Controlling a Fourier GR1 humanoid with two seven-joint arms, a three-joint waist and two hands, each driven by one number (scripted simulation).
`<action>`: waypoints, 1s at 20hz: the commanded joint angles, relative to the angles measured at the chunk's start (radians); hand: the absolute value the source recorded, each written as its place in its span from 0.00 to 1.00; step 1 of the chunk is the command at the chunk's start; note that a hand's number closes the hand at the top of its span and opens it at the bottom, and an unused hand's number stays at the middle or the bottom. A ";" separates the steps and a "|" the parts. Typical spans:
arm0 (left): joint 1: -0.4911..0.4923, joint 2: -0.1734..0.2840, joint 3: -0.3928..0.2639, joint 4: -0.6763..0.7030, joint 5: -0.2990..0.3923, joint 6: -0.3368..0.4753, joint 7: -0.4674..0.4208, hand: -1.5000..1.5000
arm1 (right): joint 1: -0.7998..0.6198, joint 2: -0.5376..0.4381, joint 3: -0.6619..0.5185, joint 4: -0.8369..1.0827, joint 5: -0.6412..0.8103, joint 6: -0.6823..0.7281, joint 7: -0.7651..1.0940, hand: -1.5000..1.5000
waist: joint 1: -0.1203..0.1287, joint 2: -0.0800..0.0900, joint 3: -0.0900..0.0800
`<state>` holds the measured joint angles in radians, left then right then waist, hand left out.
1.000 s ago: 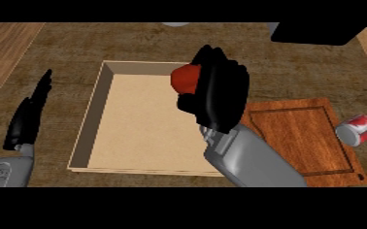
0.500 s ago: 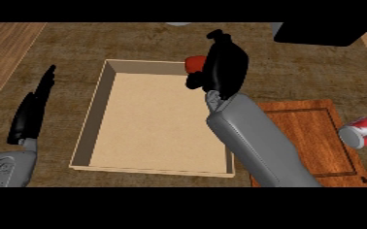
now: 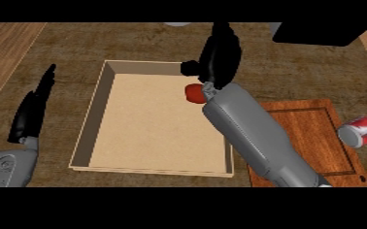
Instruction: Pick the bell pepper from the cutting board and place it in the cardboard box
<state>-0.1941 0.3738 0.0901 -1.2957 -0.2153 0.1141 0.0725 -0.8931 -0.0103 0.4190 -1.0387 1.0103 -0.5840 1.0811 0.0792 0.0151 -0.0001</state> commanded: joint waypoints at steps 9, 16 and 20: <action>0.092 -0.003 0.033 -0.009 0.008 0.016 -0.021 0.50 | 0.049 0.010 0.001 -0.140 0.148 -0.373 0.181 0.00 | -0.067 -0.025 0.000; 0.138 0.037 0.079 -0.038 0.043 -0.019 -0.021 0.50 | 0.298 0.010 -0.001 -0.462 0.279 -0.273 0.230 0.00 | -0.107 -0.037 0.000; 0.155 0.016 0.079 -0.050 0.029 0.016 -0.022 0.50 | 0.564 0.010 0.089 -0.704 0.361 -0.250 0.215 0.00 | -0.128 -0.038 0.000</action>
<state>-0.0600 0.3945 0.1629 -1.3300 -0.1891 0.1245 0.0494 -0.5021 -0.0037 0.4491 -1.5492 1.2944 -0.8355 1.1489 -0.0341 -0.0213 -0.0001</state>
